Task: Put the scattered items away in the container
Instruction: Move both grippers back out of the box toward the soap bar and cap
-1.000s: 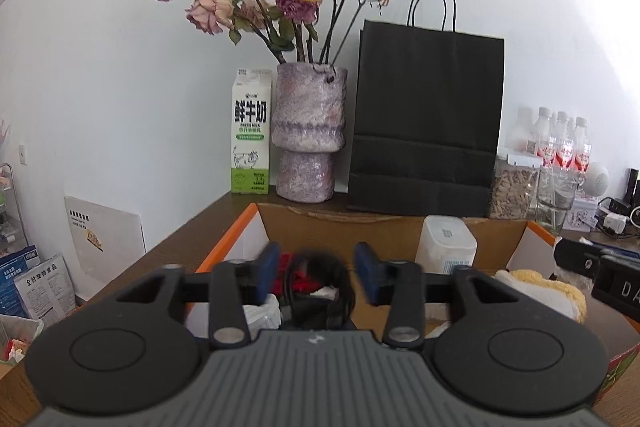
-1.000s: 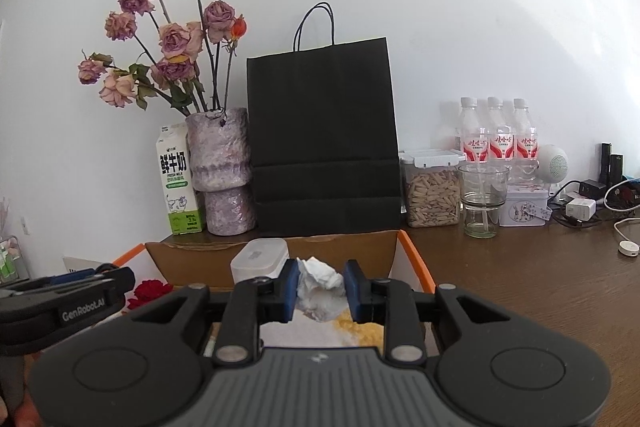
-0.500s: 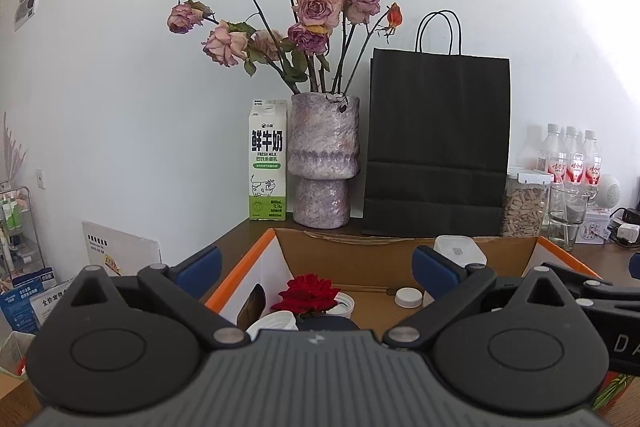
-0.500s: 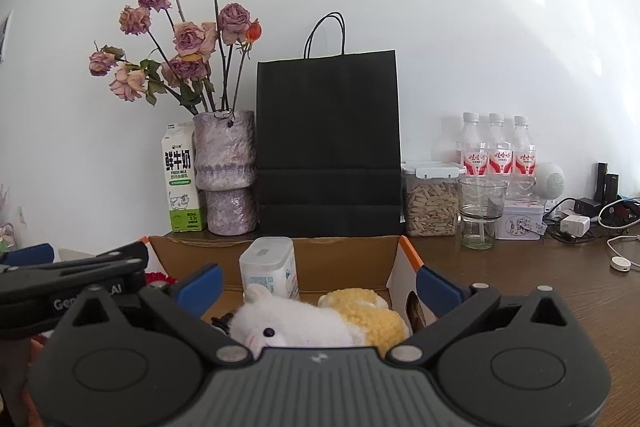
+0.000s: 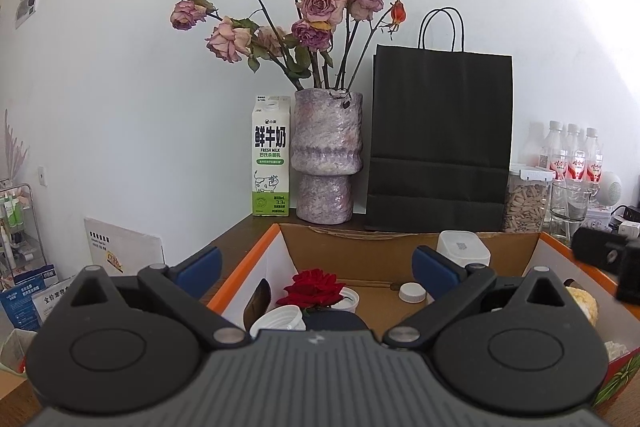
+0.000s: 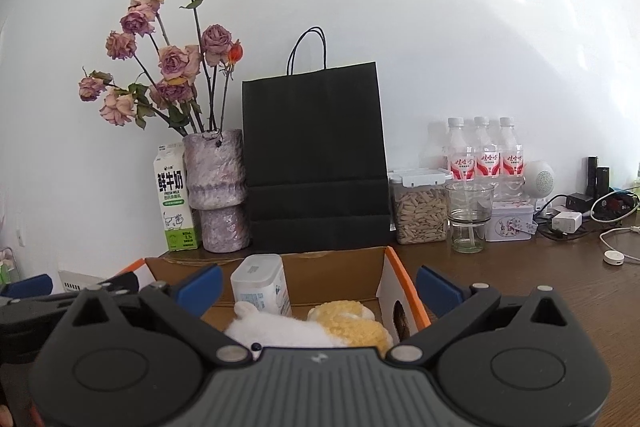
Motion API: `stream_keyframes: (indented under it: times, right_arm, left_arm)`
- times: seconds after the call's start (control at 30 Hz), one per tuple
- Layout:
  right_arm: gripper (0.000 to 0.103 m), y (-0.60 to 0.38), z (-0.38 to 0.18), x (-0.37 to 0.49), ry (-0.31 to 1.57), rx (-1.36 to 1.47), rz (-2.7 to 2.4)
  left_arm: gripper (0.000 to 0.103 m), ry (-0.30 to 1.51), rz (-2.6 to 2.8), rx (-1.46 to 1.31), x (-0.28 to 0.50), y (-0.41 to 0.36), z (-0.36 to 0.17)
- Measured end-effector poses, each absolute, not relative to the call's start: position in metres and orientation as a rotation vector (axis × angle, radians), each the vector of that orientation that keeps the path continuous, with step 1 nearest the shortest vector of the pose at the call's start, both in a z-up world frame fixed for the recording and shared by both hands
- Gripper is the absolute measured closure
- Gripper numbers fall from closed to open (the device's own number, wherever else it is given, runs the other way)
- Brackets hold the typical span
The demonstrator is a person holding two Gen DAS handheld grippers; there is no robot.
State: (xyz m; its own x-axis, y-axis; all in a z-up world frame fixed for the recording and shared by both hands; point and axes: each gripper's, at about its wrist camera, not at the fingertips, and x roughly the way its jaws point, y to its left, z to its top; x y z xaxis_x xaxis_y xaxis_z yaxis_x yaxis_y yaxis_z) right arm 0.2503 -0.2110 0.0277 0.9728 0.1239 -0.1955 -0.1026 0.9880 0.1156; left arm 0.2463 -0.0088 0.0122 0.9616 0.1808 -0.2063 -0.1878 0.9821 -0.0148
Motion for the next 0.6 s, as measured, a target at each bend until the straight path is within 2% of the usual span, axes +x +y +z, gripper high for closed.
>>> stream_keyframes:
  times: [0.6]
  right_arm:
    - [0.000, -0.232, 0.016, 0.230, 0.222, 0.120, 0.094]
  left_arm:
    - [0.000, 0.229, 0.225, -0.026, 0.218, 0.011, 0.003]
